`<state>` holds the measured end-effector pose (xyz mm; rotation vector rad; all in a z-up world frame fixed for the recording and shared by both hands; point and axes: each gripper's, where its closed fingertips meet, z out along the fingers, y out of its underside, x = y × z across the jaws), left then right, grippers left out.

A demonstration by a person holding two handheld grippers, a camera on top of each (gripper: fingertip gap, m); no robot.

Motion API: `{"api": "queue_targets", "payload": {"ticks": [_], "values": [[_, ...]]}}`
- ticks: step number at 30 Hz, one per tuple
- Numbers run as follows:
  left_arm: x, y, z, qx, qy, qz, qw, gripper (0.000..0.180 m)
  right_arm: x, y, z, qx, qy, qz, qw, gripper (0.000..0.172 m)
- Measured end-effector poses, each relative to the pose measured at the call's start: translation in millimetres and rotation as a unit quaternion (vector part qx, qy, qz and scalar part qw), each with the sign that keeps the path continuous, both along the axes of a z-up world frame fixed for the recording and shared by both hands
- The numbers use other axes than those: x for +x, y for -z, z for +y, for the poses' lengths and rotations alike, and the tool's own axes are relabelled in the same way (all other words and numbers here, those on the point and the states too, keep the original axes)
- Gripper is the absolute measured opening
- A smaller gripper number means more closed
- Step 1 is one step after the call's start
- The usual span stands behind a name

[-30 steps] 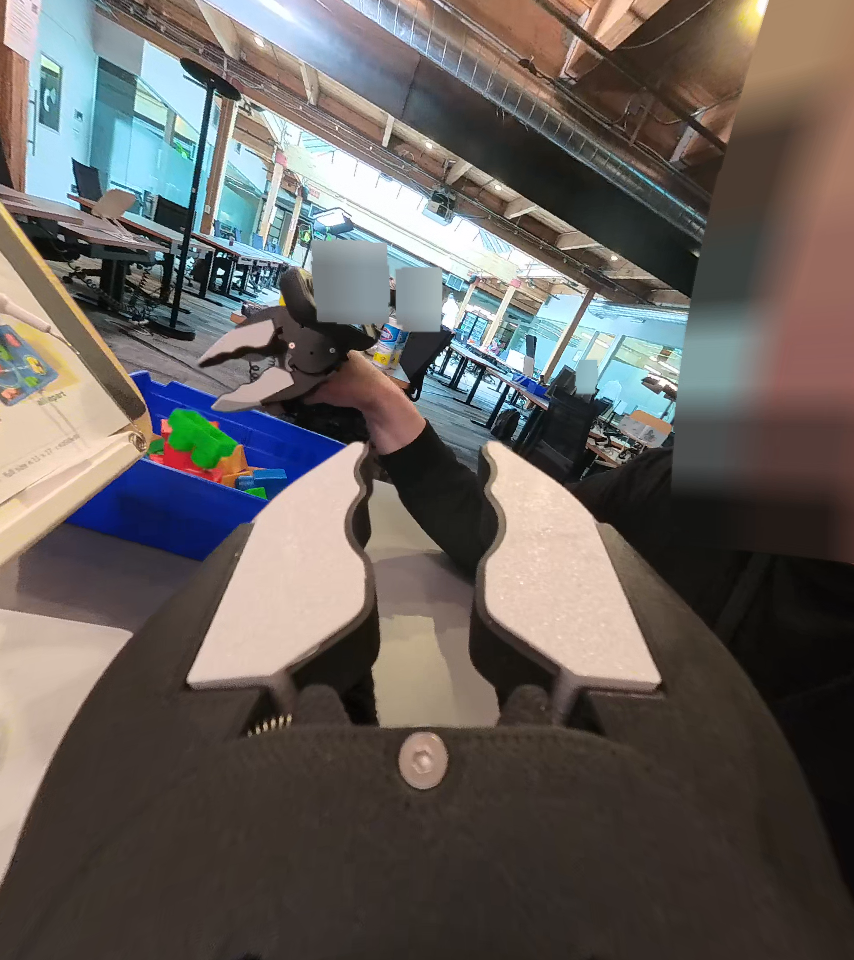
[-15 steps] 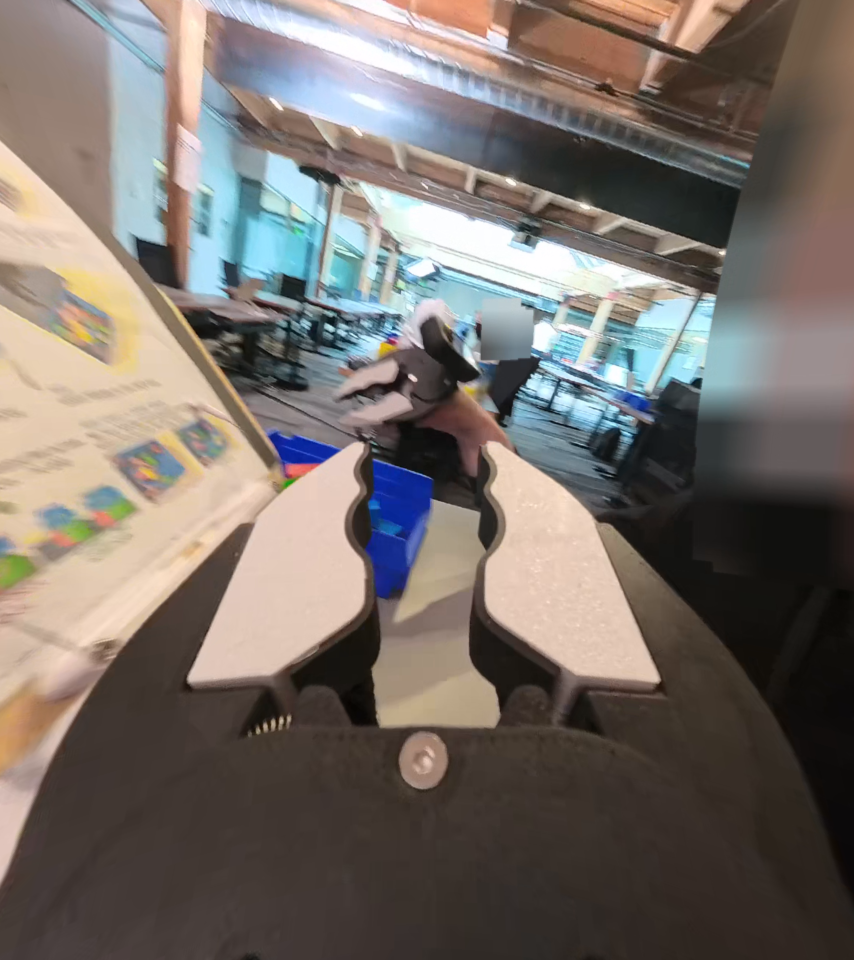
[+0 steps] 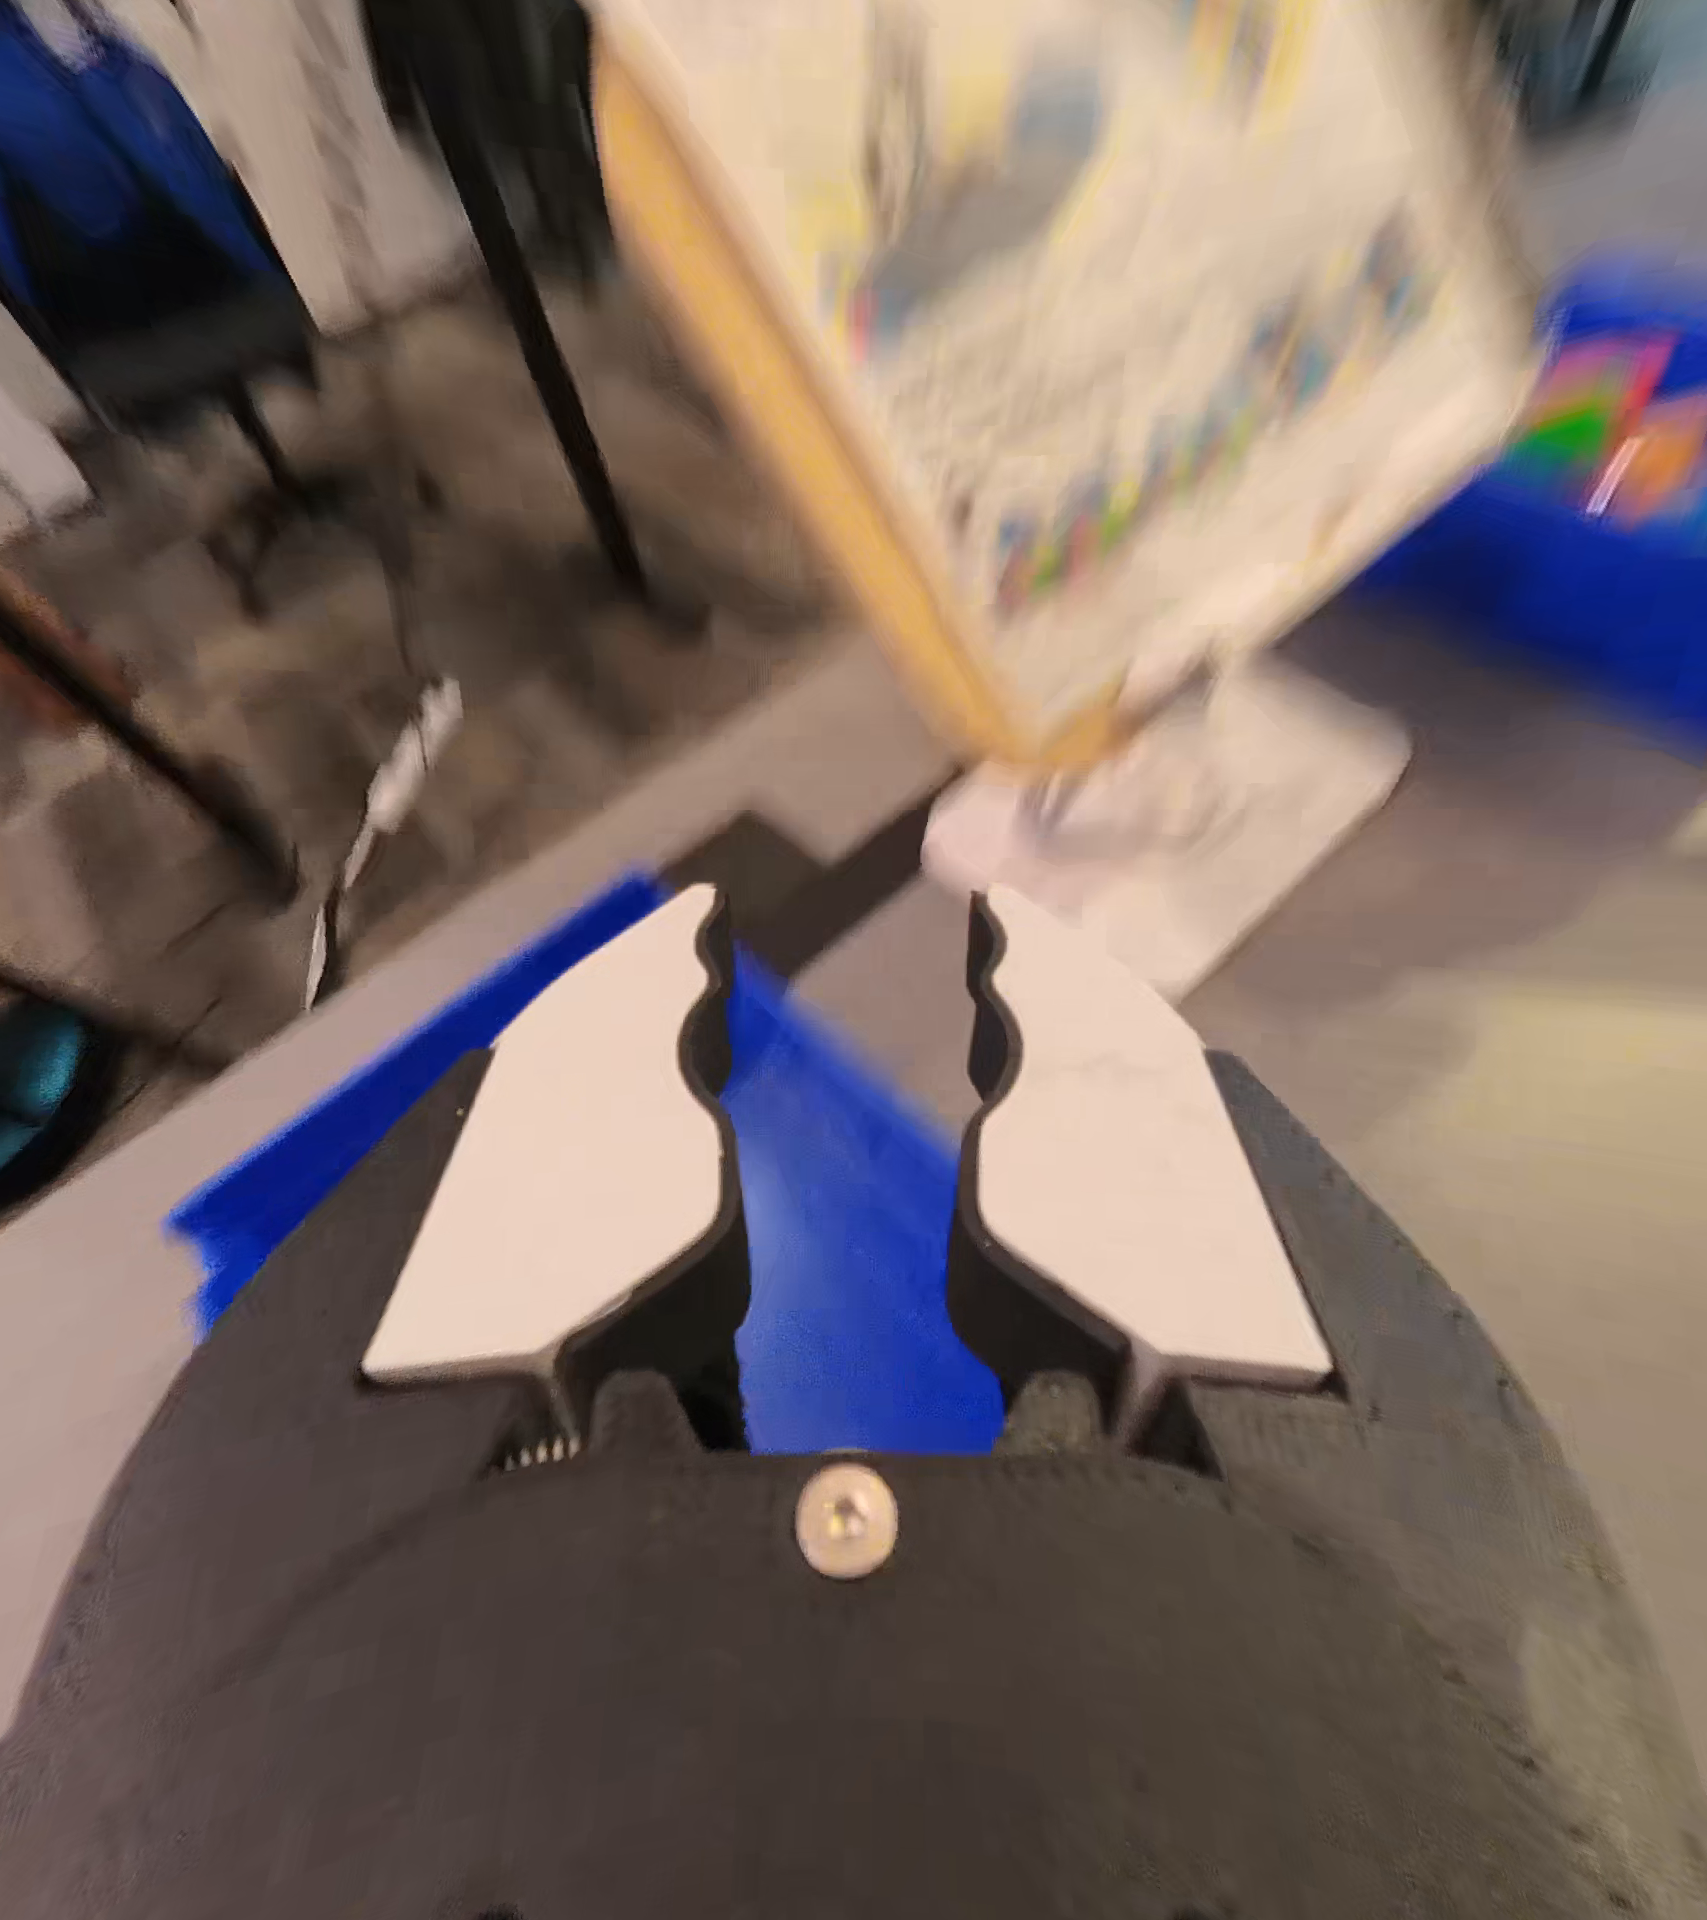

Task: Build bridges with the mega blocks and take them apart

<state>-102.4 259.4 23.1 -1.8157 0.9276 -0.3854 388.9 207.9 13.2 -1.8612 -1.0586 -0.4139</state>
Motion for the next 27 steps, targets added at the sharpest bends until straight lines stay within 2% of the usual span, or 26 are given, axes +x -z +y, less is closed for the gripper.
{"api": "queue_targets", "payload": {"ticks": [2,4,6,9,17,20,24,27], "values": [[-25.4,29.8,19.0,-0.030,-0.020,0.088,0.995,0.047,-1.0,1.1,0.2,-0.002,-0.002,-0.002,1.000,0.028],[-53.0,51.3,40.2,-0.008,-0.021,0.211,0.977,0.045,-2.3,3.5,1.1,-0.005,-0.003,-0.004,1.000,0.028],[-73.1,76.8,51.0,-0.032,0.004,0.319,0.947,0.039,-4.2,6.4,2.2,-0.009,-0.004,-0.007,1.000,0.028],[-89.5,99.2,68.3,-0.029,0.065,0.436,0.897,0.042,-7.9,12.3,4.3,-0.016,-0.006,-0.012,1.000,0.028],[-133.0,164.4,94.2,-0.114,0.144,0.581,0.793,0.065,-16.7,27.8,9.3,-0.034,-0.008,-0.032,0.999,0.028],[-143.7,179.7,101.2,-0.124,0.145,0.615,0.765,0.066,-17.8,30.2,10.2,-0.036,-0.009,-0.035,0.999,0.028],[-144.3,197.8,109.2,-0.133,0.139,0.617,0.763,0.051,-19.0,31.3,10.7,-0.037,-0.009,-0.036,0.999,0.028],[-147.3,194.5,110.7,-0.167,0.099,0.606,0.771,0.043,-20.4,29.5,9.7,-0.034,-0.010,-0.038,0.999,0.027]]}}
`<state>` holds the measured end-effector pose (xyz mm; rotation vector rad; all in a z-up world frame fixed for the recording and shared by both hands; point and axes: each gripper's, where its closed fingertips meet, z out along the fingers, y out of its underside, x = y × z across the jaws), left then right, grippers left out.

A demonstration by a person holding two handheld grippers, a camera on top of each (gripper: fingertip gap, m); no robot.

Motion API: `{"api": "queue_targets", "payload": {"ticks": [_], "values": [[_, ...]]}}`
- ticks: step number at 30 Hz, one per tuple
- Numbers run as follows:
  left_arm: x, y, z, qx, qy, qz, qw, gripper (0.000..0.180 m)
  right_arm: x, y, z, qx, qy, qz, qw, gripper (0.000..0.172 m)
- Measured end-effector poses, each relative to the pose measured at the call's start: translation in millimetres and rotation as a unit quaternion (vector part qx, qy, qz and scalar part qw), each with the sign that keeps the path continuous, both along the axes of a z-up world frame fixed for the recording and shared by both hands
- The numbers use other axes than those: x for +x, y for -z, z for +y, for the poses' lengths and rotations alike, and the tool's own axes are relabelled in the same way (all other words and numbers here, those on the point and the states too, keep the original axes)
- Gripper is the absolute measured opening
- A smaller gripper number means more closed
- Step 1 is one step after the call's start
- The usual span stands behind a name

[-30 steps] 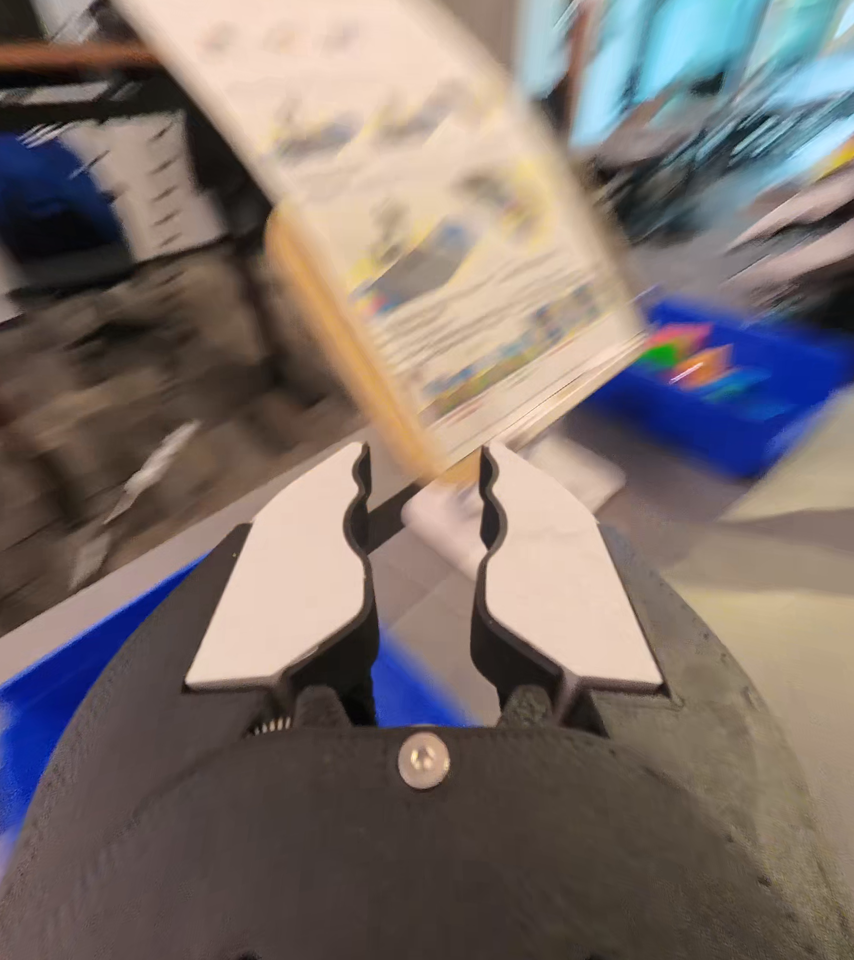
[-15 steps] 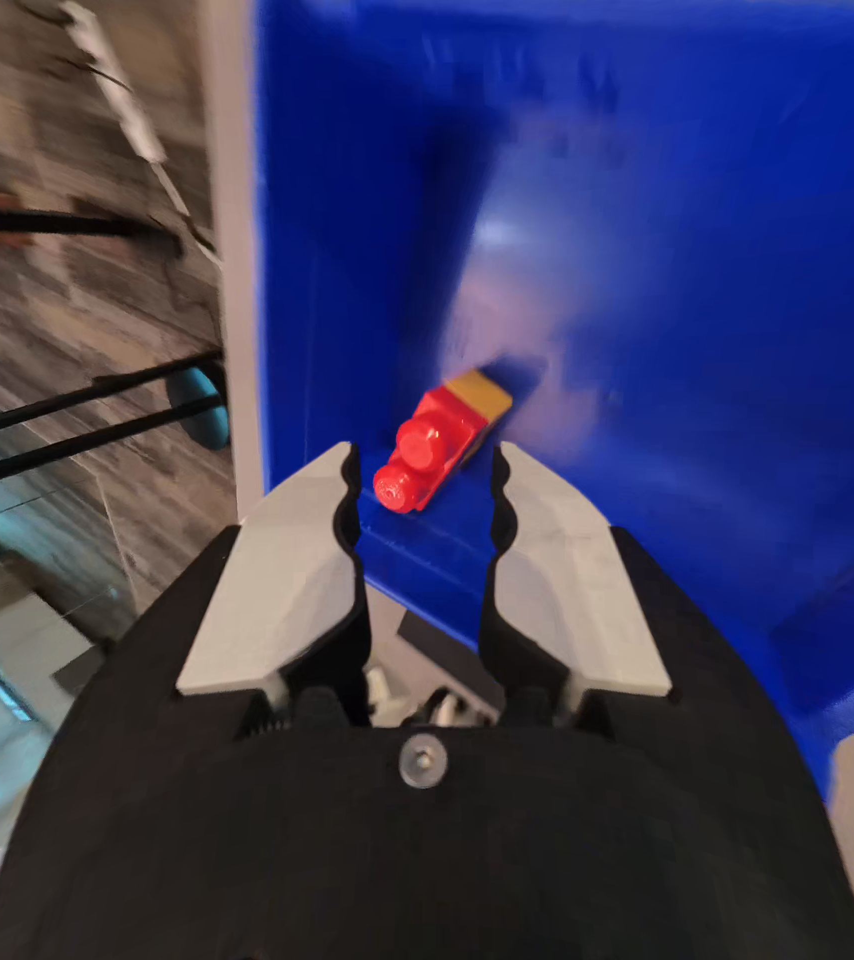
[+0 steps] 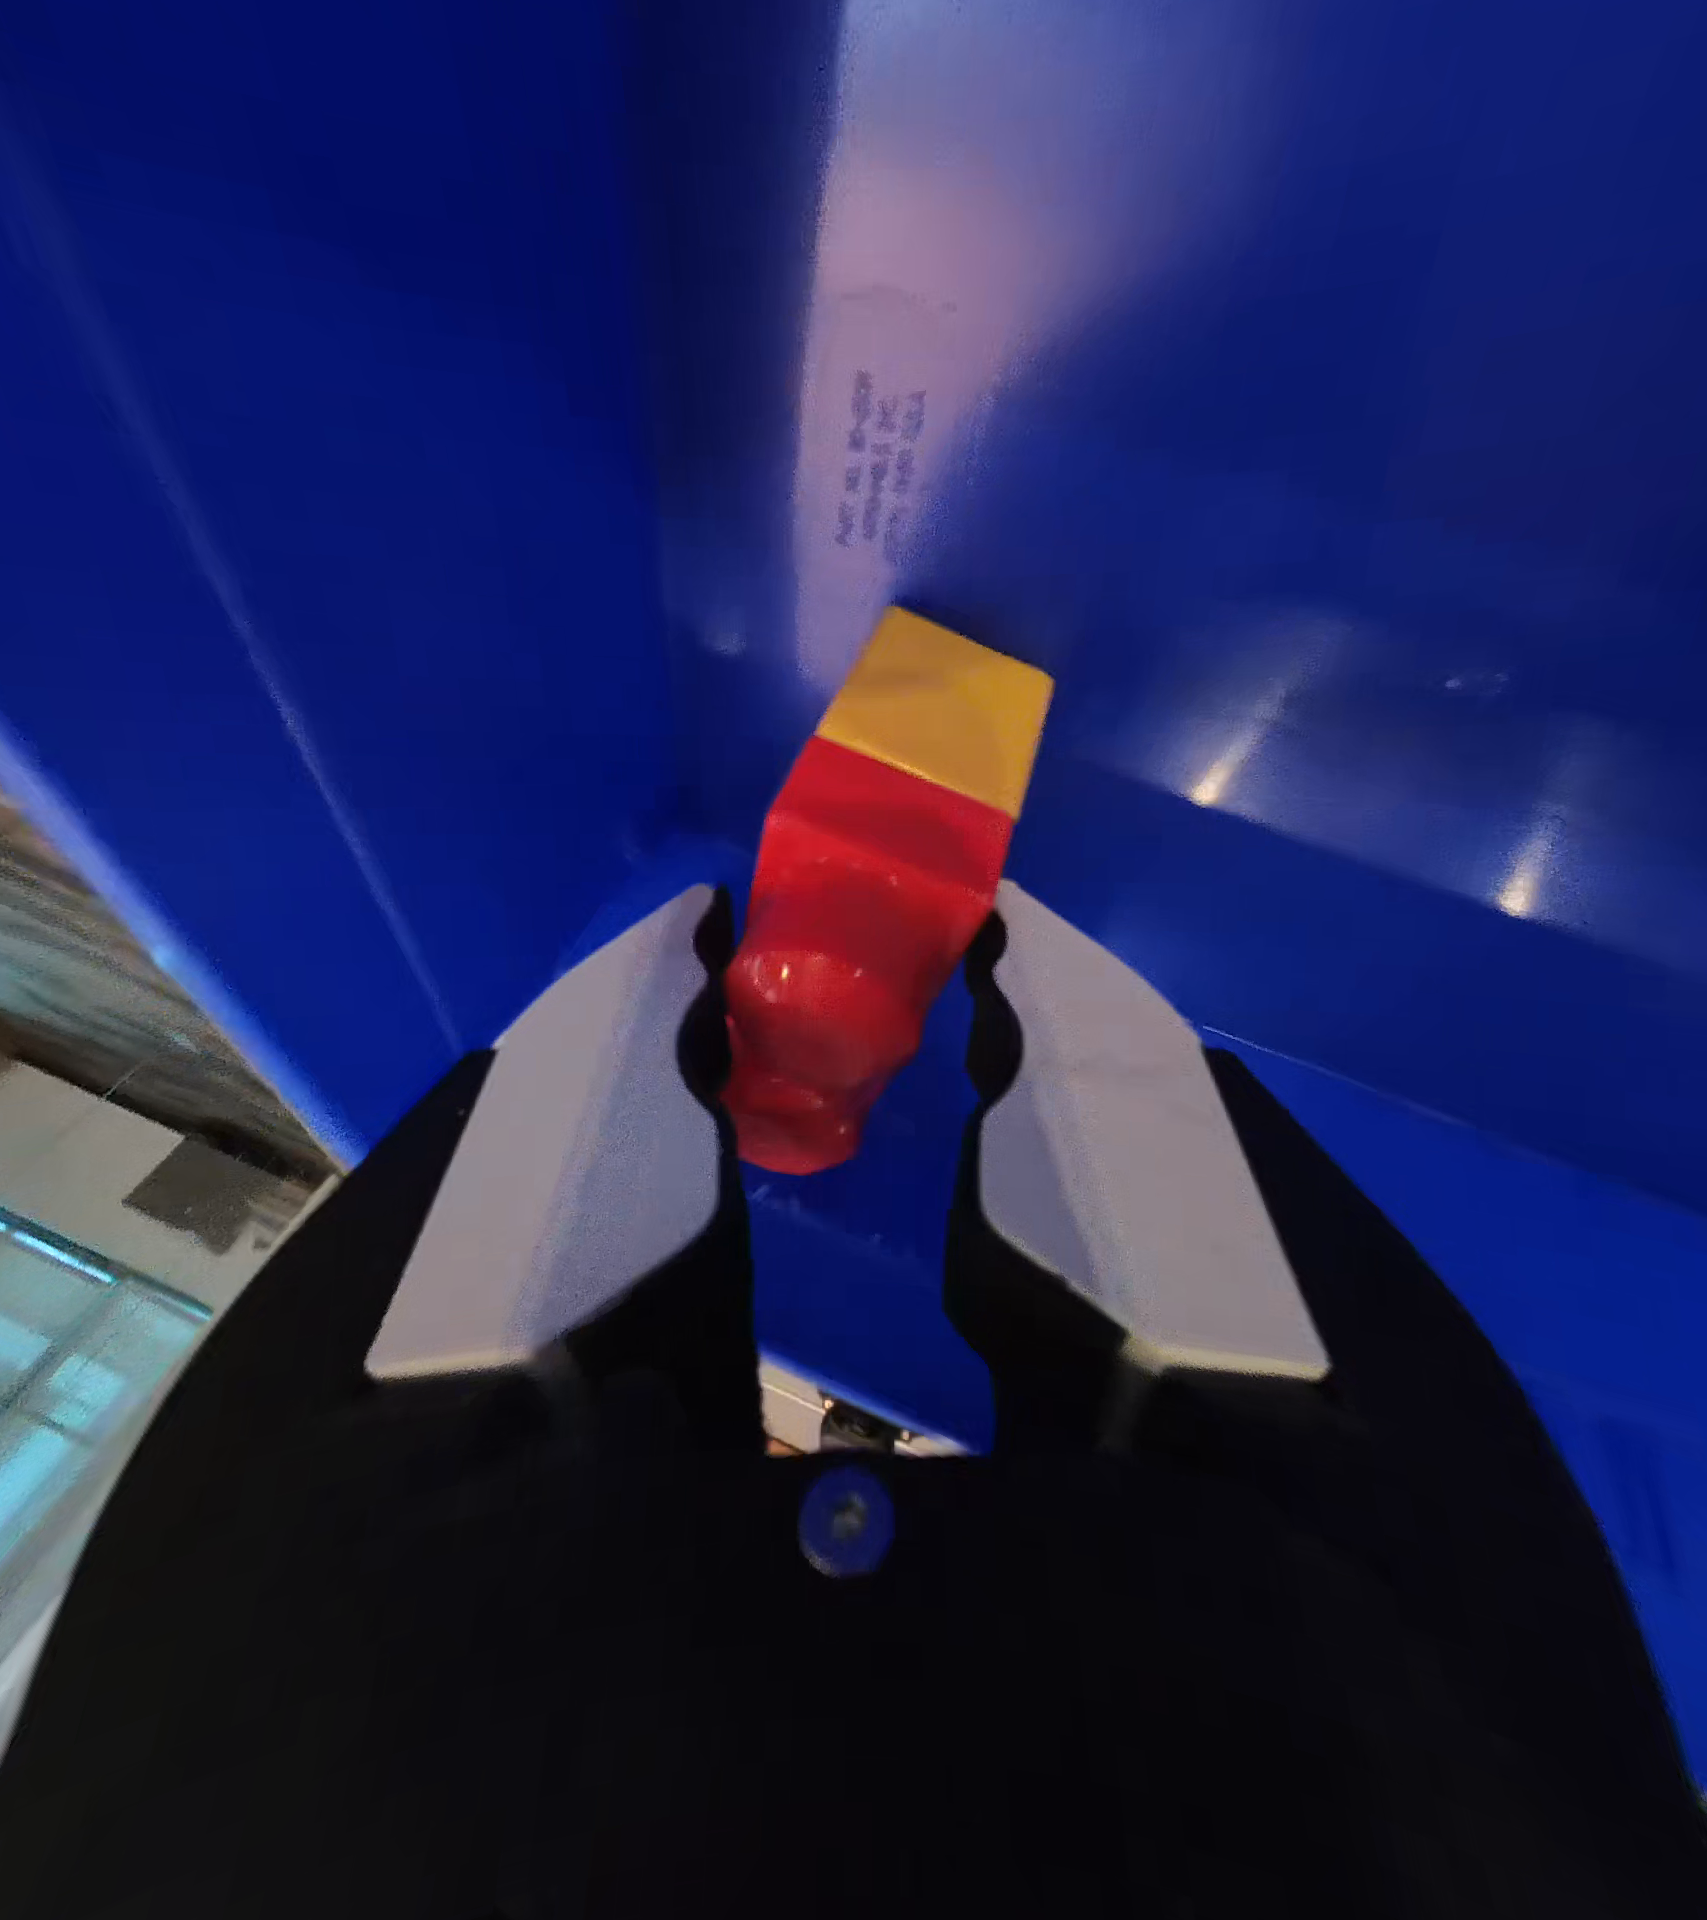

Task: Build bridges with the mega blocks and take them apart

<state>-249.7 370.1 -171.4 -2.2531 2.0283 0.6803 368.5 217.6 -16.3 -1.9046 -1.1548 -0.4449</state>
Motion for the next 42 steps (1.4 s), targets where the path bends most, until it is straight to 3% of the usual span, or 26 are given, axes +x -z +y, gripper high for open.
{"api": "queue_targets", "payload": {"ticks": [4,7,10,12,14,18,21,24,31,36,42], "values": [[14.9,-38.2,-1.3,0.053,-0.054,-0.109,0.991,0.041,-8.3,-13.0,-5.7,0.023,-0.017,0.004,1.000,0.024],[49.4,-91.9,-28.3,0.081,-0.085,-0.288,0.950,0.040,-27.9,-31.2,-15.1,0.062,-0.057,0.008,0.996,0.023],[106.3,-151.9,-71.8,0.061,-0.074,-0.482,0.871,0.040,-58.9,-50.6,-30.0,0.104,-0.109,0.023,0.988,0.023],[154.5,-189.8,-115.3,-0.015,-0.054,-0.618,0.784,0.040,-85.8,-59.8,-43.6,0.127,-0.155,0.036,0.979,0.021],[196.0,-217.2,-157.8,-0.094,-0.030,-0.705,0.702,0.040,-117.3,-67.2,-59.7,0.146,-0.205,0.062,0.966,0.021],[270.9,-223.9,-223.2,-0.204,0.026,-0.741,0.640,0.039,-172.7,-69.7,-93.9,0.182,-0.302,0.075,0.933,0.021],[318.1,-225.9,-253.3,-0.279,0.046,-0.754,0.593,0.039,-198.6,-71.2,-117.4,0.211,-0.363,0.081,0.904,0.017],[350.6,-220.8,-268.3,-0.335,0.050,-0.753,0.564,0.039,-206.9,-72.6,-130.2,0.234,-0.395,0.077,0.885,0.016],[392.9,-204.8,-286.7,-0.408,0.054,-0.734,0.541,0.039,-206.5,-68.8,-138.5,0.228,-0.420,0.059,0.876,0.017],[407.3,-198.7,-299.6,-0.430,0.058,-0.721,0.541,0.039,-212.0,-49.8,-139.8,0.202,-0.435,0.025,0.877,0.013],[405.9,-200.0,-304.3,-0.426,0.067,-0.724,0.538,0.038,-215.5,-47.5,-146.2,0.202,-0.447,0.014,0.871,0.008]]}}
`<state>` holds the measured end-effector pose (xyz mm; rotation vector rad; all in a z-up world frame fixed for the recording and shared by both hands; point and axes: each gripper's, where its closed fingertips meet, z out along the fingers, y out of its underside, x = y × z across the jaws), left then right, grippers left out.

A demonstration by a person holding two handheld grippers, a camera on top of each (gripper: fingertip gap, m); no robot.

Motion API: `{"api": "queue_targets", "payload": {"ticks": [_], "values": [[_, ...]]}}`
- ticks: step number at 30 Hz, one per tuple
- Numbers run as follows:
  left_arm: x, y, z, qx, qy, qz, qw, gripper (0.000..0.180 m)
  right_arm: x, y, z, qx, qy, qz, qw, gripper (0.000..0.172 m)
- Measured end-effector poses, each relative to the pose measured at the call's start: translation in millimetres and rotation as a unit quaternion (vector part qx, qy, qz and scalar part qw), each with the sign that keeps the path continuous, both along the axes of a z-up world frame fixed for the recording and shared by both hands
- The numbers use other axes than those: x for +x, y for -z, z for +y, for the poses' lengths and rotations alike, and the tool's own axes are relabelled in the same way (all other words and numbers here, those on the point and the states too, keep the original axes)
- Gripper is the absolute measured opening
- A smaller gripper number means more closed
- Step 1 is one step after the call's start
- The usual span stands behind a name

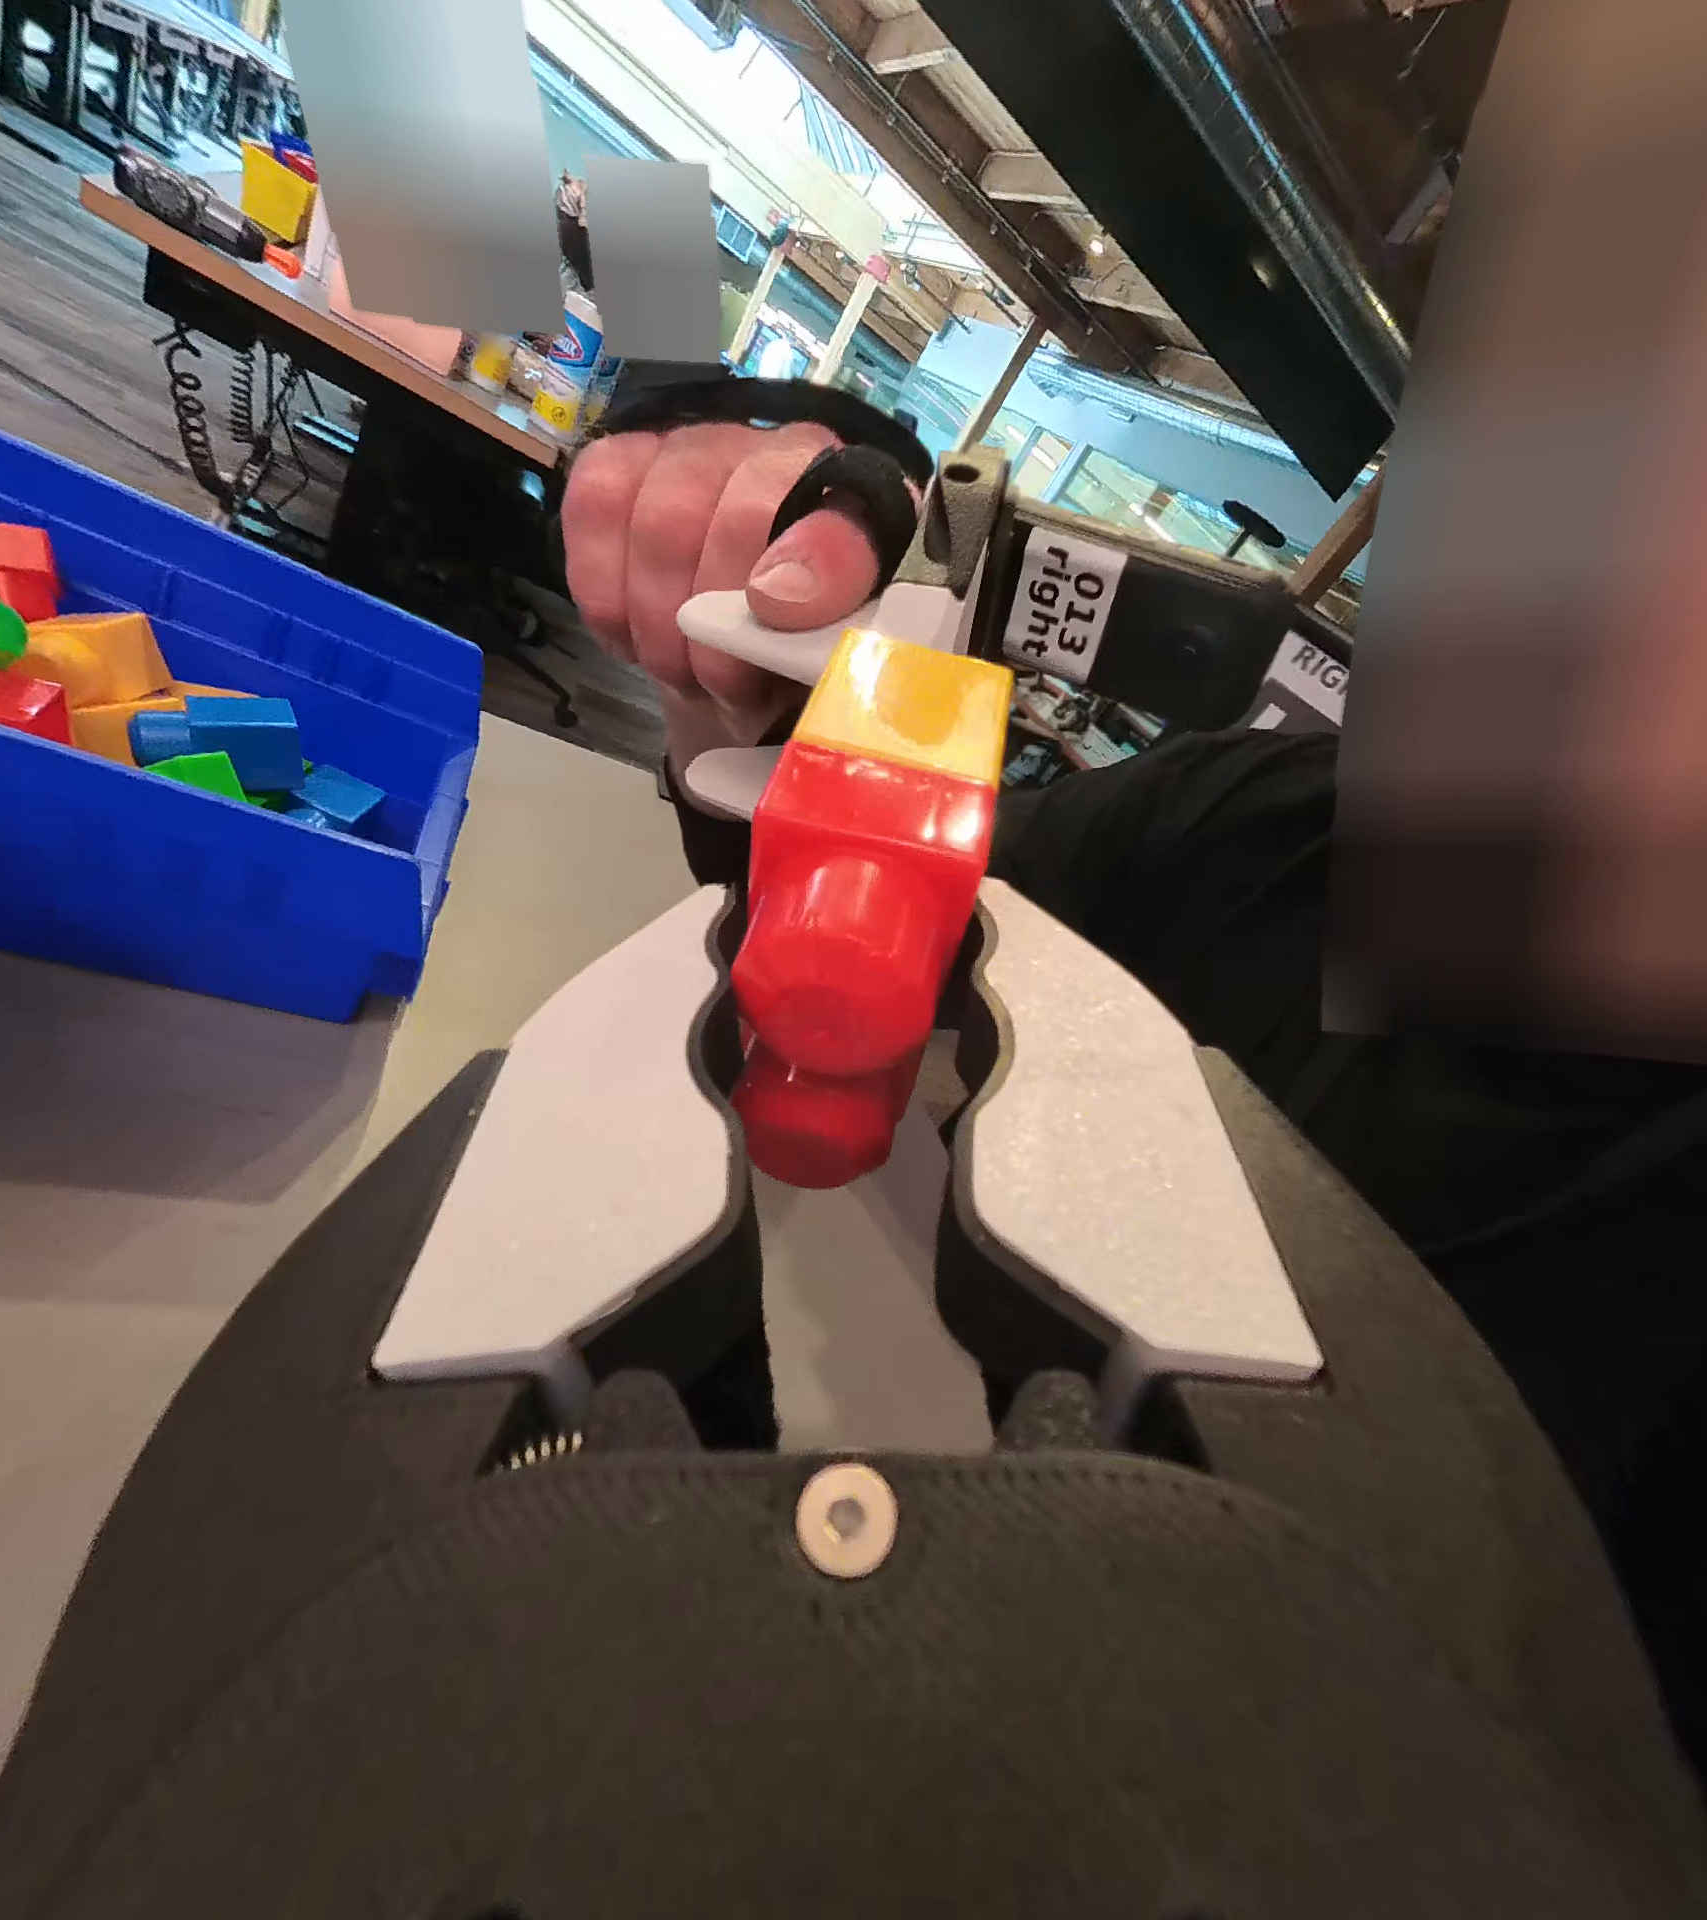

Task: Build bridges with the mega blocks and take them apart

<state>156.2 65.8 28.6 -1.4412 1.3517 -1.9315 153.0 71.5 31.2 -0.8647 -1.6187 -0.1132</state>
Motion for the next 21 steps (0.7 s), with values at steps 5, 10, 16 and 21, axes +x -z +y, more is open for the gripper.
{"api": "queue_targets", "payload": {"ticks": [5,10,16,21], "values": [[-0.3,-6.5,-6.4,0.036,-0.014,-0.012,0.999,0.037,0.4,-6.5,-6.4,0.002,-0.017,0.015,1.000,0.009],[-43.6,-32.2,29.9,0.031,-0.090,-0.055,0.994,0.037,37.3,-49.7,-10.6,0.016,-0.006,0.076,0.997,0.008],[-76.4,-53.6,40.7,0.119,-0.157,-0.040,0.980,0.037,122.3,-82.2,15.5,0.027,0.114,0.092,0.989,0.008],[-76.8,-55.3,41.5,0.107,-0.151,-0.051,0.981,0.037,150.4,-33.7,57.6,-0.055,0.212,0.000,0.976,0.009]]}}
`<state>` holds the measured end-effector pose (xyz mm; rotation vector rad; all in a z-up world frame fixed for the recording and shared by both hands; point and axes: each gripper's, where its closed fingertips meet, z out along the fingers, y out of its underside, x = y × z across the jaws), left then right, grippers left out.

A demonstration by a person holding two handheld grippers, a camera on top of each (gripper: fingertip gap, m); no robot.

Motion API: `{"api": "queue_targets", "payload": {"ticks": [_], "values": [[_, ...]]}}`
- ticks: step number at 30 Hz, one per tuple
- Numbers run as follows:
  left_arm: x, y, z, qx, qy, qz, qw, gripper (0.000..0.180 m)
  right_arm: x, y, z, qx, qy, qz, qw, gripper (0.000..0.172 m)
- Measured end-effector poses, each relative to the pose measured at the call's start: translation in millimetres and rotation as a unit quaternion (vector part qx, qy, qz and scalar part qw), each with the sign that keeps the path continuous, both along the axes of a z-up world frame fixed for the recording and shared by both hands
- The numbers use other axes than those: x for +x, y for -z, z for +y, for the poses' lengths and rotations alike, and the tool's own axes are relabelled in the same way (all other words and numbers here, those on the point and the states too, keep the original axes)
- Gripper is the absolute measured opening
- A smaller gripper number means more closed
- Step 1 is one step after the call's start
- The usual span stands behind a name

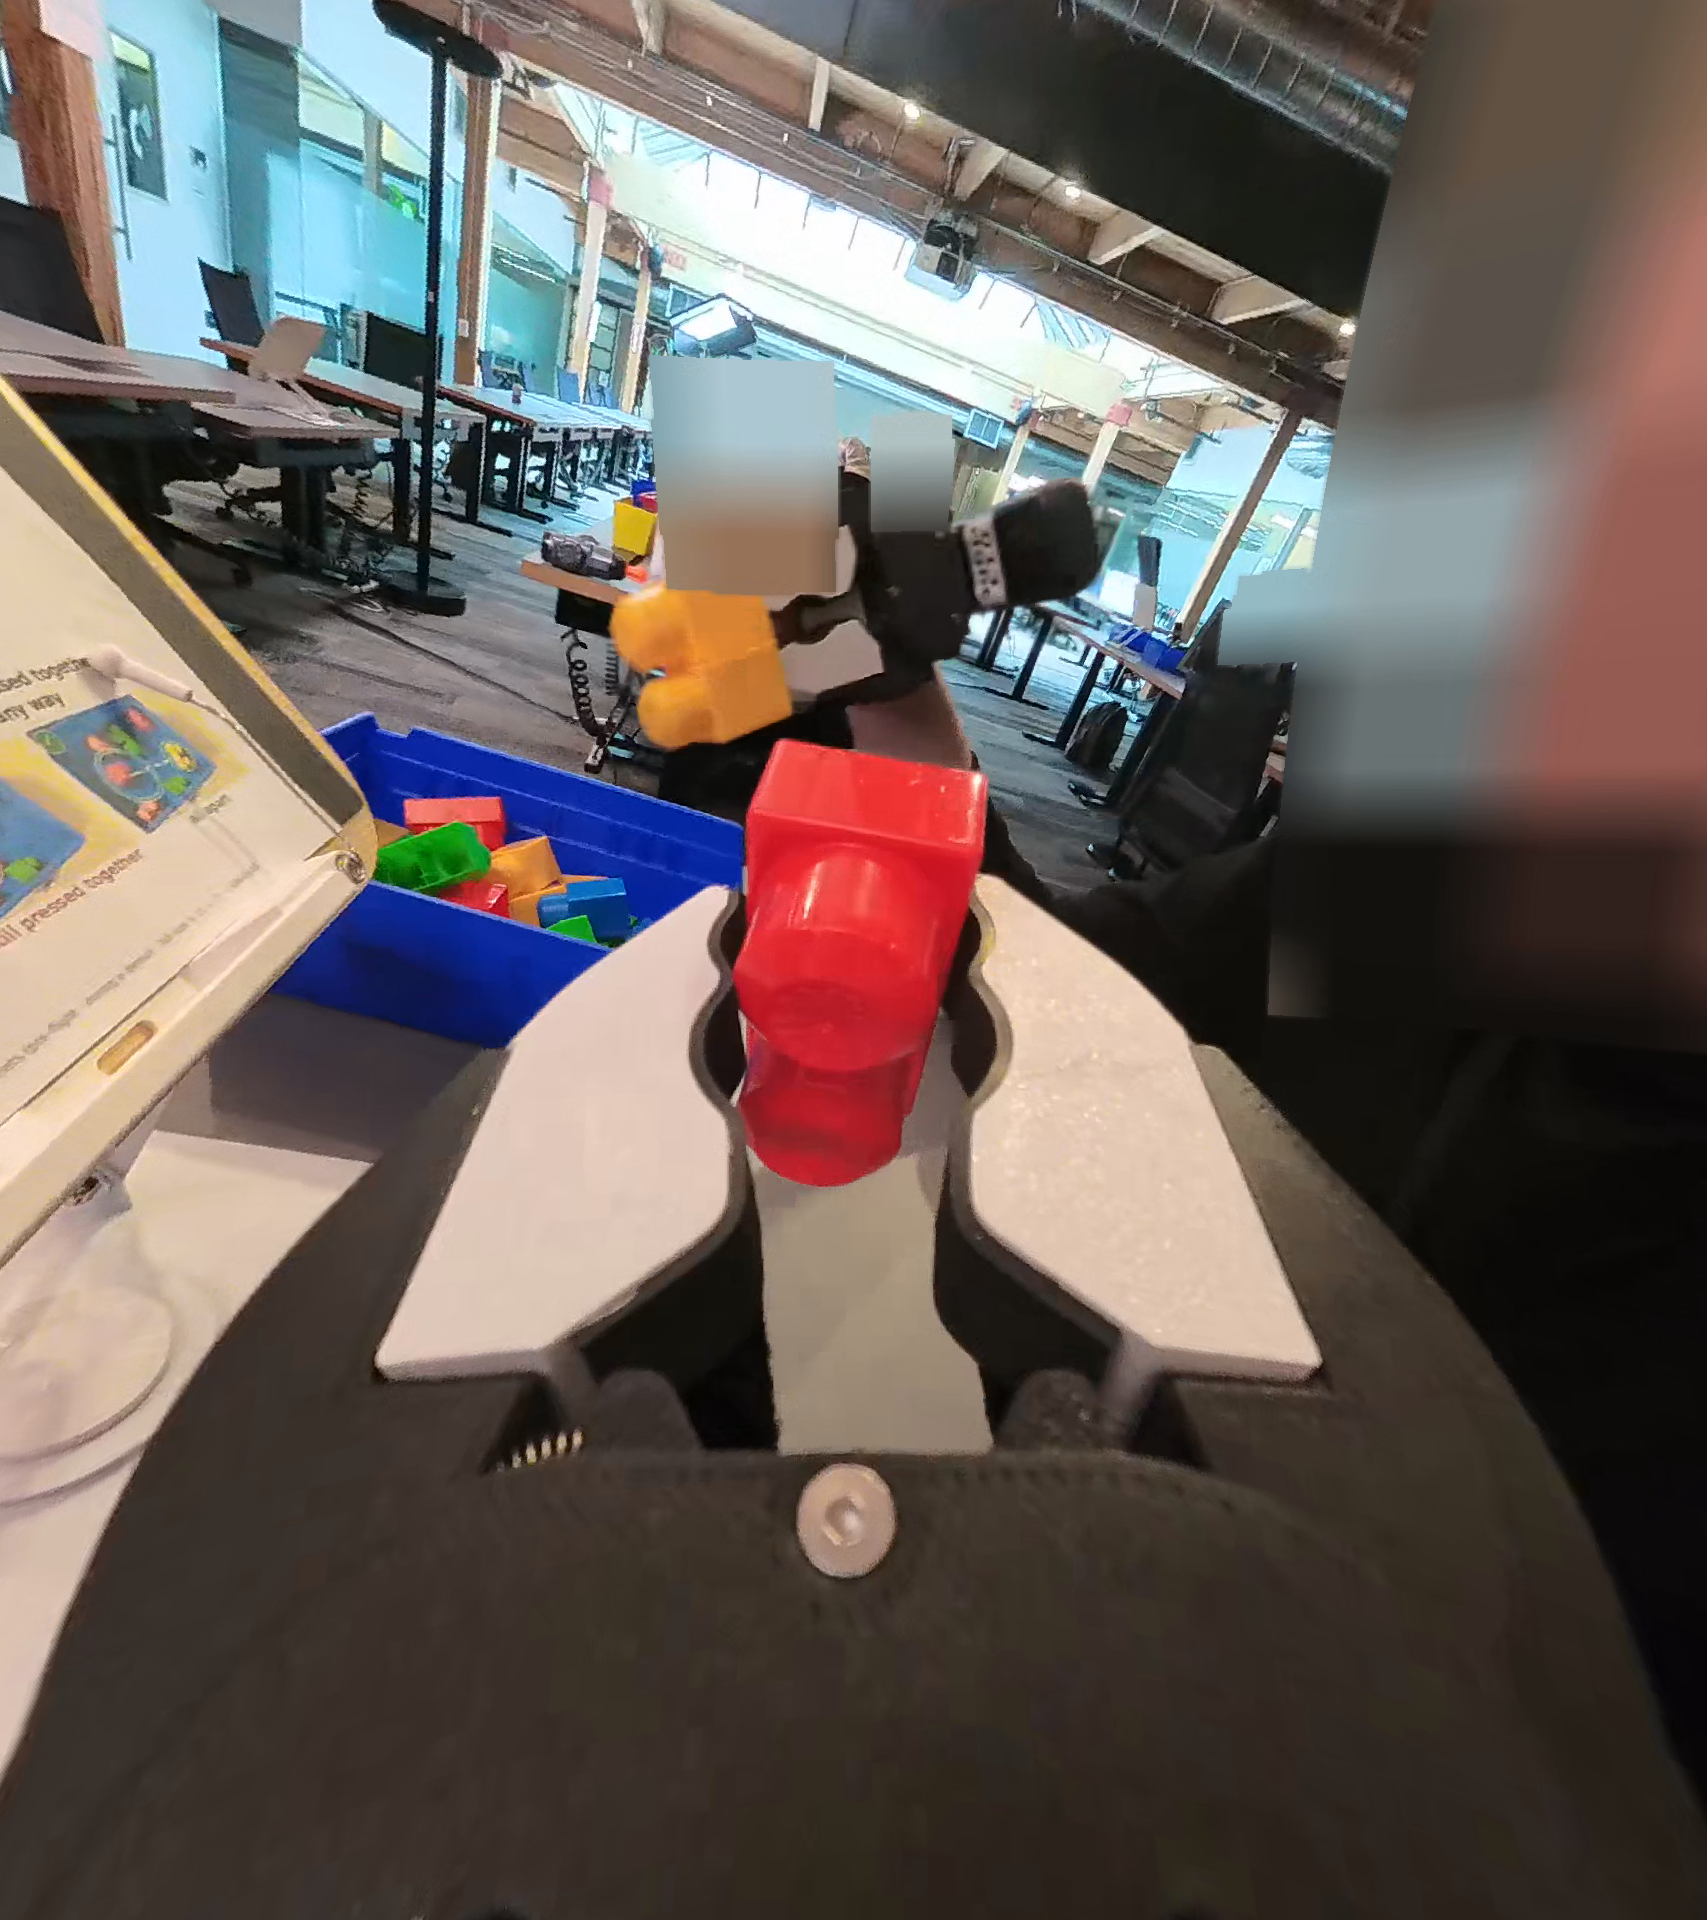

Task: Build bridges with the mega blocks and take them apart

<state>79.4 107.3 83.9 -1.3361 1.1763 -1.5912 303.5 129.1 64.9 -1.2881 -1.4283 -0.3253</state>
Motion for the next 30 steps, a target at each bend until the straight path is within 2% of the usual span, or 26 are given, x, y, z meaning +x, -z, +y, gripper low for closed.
{"api": "queue_targets", "payload": {"ticks": [5,8,9,10,12,15,19,24,27,30], "values": [[2.2,3.3,-0.7,0.000,0.001,0.009,1.000,0.037,49.4,54.3,26.2,-0.128,0.088,-0.057,0.986,0.009],[3.2,5.6,-0.2,-0.002,0.003,0.014,1.000,0.037,81.9,93.2,27.9,-0.245,0.138,-0.063,0.958,0.009],[4.2,6.7,-0.1,-0.005,0.005,0.014,1.000,0.037,96.8,108.1,28.9,-0.281,0.170,-0.072,0.942,0.018],[5.8,9.1,0.2,-0.007,0.006,0.017,1.000,0.037,113.9,120.5,31.4,-0.303,0.210,-0.087,0.926,0.036],[10.0,14.6,1.4,-0.012,0.006,0.027,1.000,0.037,139.7,136.1,32.8,-0.333,0.271,-0.103,0.897,0.053],[16.6,21.2,1.5,-0.018,0.010,0.035,0.999,0.037,145.6,126.4,33.8,-0.313,0.285,-0.099,0.900,0.051],[31.0,34.2,0.1,-0.019,0.015,0.056,0.998,0.037,120.0,88.2,31.4,-0.241,0.251,-0.073,0.935,0.042],[48.7,46.6,-2.6,-0.010,0.012,0.080,0.997,0.038,39.2,38.9,14.0,-0.180,0.117,0.018,0.976,0.036],[56.6,54.8,-4.7,0.002,0.008,0.100,0.995,0.038,-11.5,23.8,0.8,-0.179,0.035,0.072,0.980,0.034],[63.8,60.5,-8.7,0.013,0.007,0.114,0.993,0.037,-61.4,16.9,-9.9,-0.193,-0.041,0.130,0.972,0.033]]}}
